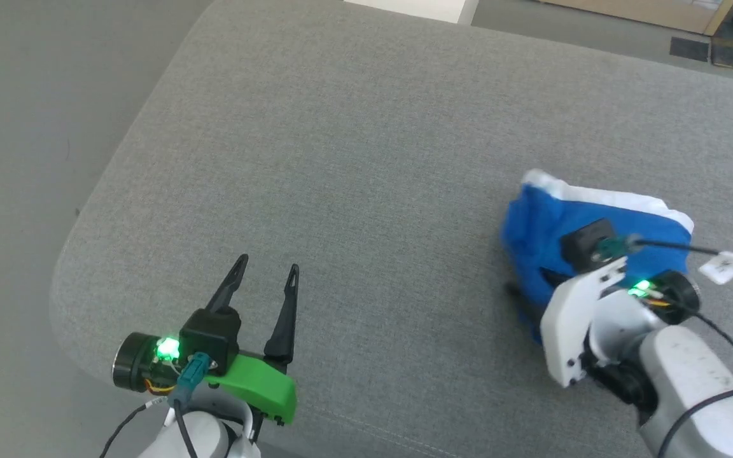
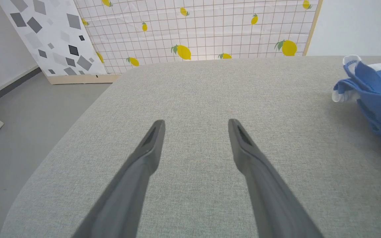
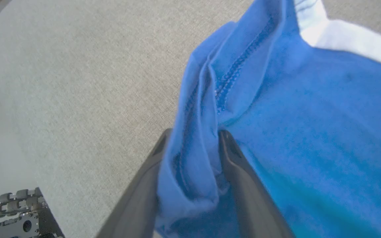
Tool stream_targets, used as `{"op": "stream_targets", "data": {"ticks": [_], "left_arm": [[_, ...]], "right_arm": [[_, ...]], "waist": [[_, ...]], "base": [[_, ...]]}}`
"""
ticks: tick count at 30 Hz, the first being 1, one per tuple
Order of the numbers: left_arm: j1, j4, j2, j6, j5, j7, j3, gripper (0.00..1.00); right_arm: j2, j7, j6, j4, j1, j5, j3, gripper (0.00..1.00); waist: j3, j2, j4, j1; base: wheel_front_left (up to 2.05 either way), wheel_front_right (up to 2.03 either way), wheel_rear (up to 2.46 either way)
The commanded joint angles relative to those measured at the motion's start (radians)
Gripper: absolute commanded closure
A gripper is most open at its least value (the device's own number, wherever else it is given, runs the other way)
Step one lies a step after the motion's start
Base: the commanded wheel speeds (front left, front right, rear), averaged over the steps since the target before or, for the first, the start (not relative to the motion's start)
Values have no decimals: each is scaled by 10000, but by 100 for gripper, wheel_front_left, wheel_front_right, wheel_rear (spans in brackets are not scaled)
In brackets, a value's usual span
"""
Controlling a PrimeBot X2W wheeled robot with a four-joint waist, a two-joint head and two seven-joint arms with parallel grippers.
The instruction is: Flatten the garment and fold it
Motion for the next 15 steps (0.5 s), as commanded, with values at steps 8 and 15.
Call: {"op": "stream_targets", "data": {"ticks": [8,15], "left_arm": [[-203,282,-39,-70,-111,-138,29,0],[-45,231,97,6,-296,-99,178,0]], "right_arm": [[-402,-174,-11,264,-406,858,1319,0],[-781,-386,-11,-719,-951,1774,1095,0]], "waist": [[-510,0,-411,0],[-1008,0,-1102,0]], "base": [[0,0,0],[0,0,0]]}}
